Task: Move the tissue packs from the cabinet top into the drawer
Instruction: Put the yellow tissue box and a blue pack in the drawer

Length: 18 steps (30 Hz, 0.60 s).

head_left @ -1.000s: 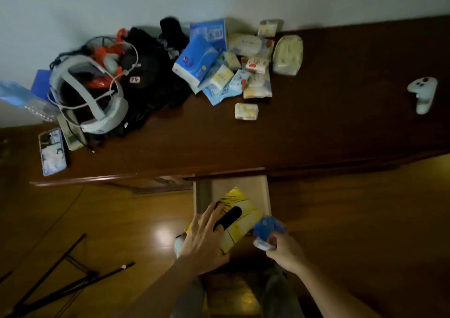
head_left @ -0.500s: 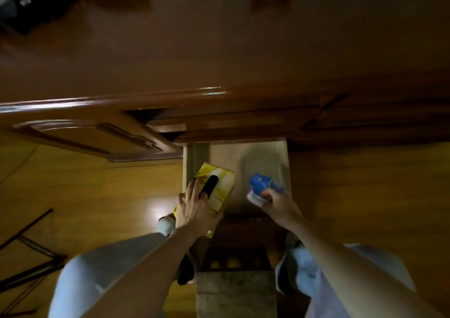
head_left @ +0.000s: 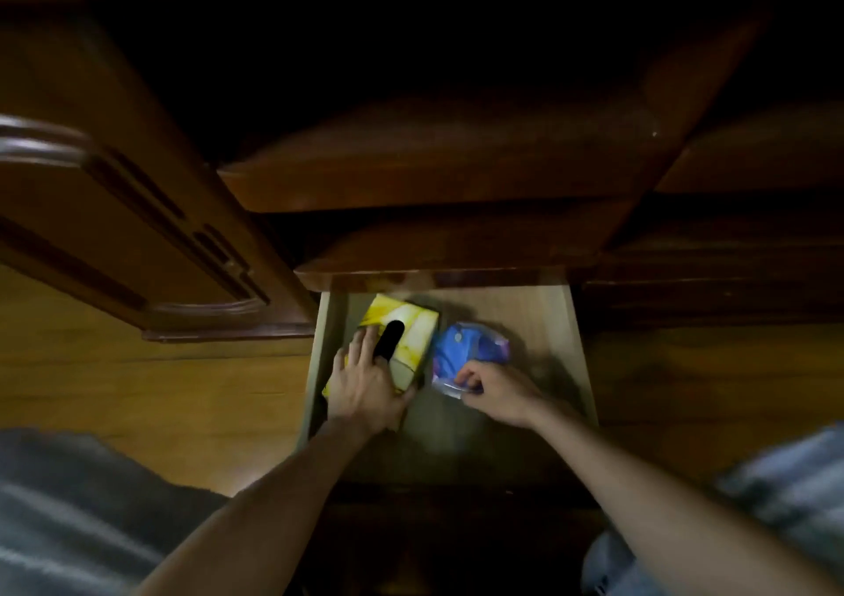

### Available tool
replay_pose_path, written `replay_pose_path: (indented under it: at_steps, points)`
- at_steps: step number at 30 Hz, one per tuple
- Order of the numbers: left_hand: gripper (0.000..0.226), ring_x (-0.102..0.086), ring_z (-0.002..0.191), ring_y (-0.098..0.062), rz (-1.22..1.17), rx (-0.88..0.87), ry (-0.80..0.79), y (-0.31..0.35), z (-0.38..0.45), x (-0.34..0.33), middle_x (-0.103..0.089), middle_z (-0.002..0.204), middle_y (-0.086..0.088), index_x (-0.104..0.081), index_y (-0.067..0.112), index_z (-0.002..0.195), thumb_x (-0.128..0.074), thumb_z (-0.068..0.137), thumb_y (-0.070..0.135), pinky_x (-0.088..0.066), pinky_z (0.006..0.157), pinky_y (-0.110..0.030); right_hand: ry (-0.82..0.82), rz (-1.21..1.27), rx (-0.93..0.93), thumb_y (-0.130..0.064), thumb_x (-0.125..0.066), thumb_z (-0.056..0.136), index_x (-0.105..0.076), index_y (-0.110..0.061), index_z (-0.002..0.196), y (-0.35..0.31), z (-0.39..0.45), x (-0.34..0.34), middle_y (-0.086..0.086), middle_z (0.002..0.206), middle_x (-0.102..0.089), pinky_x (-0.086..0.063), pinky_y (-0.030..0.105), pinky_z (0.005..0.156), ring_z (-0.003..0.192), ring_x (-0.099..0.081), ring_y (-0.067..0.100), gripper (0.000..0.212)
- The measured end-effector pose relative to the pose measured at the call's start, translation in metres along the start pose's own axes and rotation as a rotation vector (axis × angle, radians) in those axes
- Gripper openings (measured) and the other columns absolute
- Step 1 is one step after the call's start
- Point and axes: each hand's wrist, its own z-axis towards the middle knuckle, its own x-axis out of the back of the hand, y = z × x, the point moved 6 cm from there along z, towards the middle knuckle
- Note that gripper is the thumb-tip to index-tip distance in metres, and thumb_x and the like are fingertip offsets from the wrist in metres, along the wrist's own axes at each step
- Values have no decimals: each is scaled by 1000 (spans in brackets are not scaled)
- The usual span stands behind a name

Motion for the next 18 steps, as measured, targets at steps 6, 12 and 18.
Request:
replay_pose_path:
  at_steps: [6, 12, 18]
  points:
    - [85, -8, 152, -29, -50, 96, -226, -4, -35, 4, -8, 167, -4, -59, 17, 137, -29, 89, 81, -24, 116, -51, 44, -30, -10, -35, -69, 87, -70, -28, 113, -6, -39, -3, -7, 107, -71, -48, 24, 82, 99, -67, 14, 27]
    - [61, 7, 154, -30, 113, -104, -401, -9, -53, 0, 12, 168, -4, -66, 23, 129, -33, 99, 65, -9, 121, -56, 14, 11, 74, -19, -65, 95, -73, -27, 106, -23, -37, 3, -11, 114, -61, -50, 34, 98, 109, -60, 11, 15]
    - [66, 6, 155, -27, 251, -231, -243, -28, -62, -7, 3, 169, -4, -54, 22, 145, -22, 102, 61, 0, 121, -58, 80, -86, -52, -18, -67, 93, -60, -27, 129, -9, -33, -7, 1, 135, -54, -54, 40, 94, 114, -59, 20, 38]
